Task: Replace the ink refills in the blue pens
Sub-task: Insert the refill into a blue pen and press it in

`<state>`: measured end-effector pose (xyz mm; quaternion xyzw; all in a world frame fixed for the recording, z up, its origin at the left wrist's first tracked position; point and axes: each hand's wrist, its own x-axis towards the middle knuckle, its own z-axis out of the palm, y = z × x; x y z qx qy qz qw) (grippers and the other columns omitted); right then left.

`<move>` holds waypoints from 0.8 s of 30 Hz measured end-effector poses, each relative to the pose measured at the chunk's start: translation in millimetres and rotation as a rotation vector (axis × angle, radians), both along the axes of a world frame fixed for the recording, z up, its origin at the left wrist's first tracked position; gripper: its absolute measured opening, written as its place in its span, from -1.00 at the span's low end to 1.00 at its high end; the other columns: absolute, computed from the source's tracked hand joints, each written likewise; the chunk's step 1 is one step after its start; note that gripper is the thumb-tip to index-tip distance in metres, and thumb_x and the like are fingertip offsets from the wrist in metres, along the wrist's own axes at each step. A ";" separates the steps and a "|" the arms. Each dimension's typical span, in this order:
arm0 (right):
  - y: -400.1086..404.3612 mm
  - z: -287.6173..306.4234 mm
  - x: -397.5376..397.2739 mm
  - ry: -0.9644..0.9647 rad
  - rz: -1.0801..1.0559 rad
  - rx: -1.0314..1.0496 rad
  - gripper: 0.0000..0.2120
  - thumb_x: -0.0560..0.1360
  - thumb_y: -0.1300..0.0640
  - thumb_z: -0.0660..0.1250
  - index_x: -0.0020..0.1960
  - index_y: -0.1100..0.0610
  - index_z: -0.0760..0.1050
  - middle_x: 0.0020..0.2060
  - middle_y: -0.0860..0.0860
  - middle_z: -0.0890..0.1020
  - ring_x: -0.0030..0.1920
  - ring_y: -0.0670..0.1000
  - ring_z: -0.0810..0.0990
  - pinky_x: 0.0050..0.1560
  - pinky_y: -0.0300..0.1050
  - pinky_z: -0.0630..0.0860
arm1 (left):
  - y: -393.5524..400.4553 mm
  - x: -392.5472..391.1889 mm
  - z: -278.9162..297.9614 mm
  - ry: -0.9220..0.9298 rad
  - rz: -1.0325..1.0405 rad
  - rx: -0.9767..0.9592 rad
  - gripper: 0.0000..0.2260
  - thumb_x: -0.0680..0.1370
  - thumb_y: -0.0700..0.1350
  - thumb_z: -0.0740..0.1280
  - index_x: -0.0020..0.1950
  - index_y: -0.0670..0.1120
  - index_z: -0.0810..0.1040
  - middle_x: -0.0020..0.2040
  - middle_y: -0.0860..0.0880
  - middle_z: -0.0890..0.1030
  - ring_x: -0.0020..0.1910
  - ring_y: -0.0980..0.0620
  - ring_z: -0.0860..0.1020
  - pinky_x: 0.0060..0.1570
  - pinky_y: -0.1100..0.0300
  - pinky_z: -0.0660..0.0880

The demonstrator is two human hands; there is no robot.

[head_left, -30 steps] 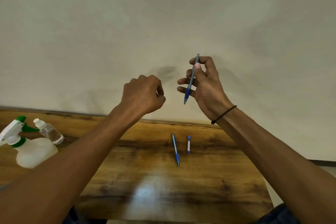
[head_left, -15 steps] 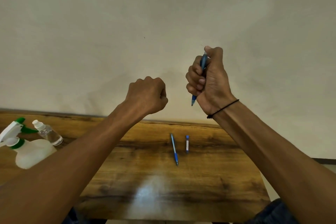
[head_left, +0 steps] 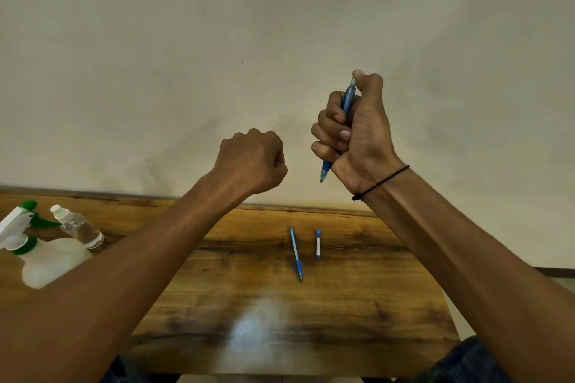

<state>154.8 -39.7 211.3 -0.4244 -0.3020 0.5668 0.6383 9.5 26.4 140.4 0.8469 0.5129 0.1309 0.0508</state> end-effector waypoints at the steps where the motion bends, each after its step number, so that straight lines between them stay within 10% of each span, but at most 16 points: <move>1: -0.4 -0.1 0.4 0.016 0.004 -0.005 -0.41 0.68 -0.22 0.01 -0.41 0.11 0.20 -0.62 -0.06 0.16 -0.57 -0.09 0.07 -0.48 -0.25 0.01 | 0.0 0.0 -0.1 -0.001 -0.001 0.003 -0.87 0.56 -0.01 0.36 0.04 0.04 0.68 -0.06 0.00 0.70 -0.09 -0.10 0.63 -0.15 0.10 0.43; 24: -3.2 1.2 4.1 0.071 0.055 -0.018 -0.38 0.66 -0.22 0.02 -0.47 0.08 0.20 -0.63 -0.07 0.15 -0.57 -0.08 0.05 -0.51 -0.26 0.03 | -1.1 2.3 -2.7 0.022 -0.010 -0.007 -0.85 0.57 -0.01 0.35 0.06 0.02 0.68 -0.05 -0.01 0.70 -0.09 -0.09 0.64 -0.10 0.08 0.53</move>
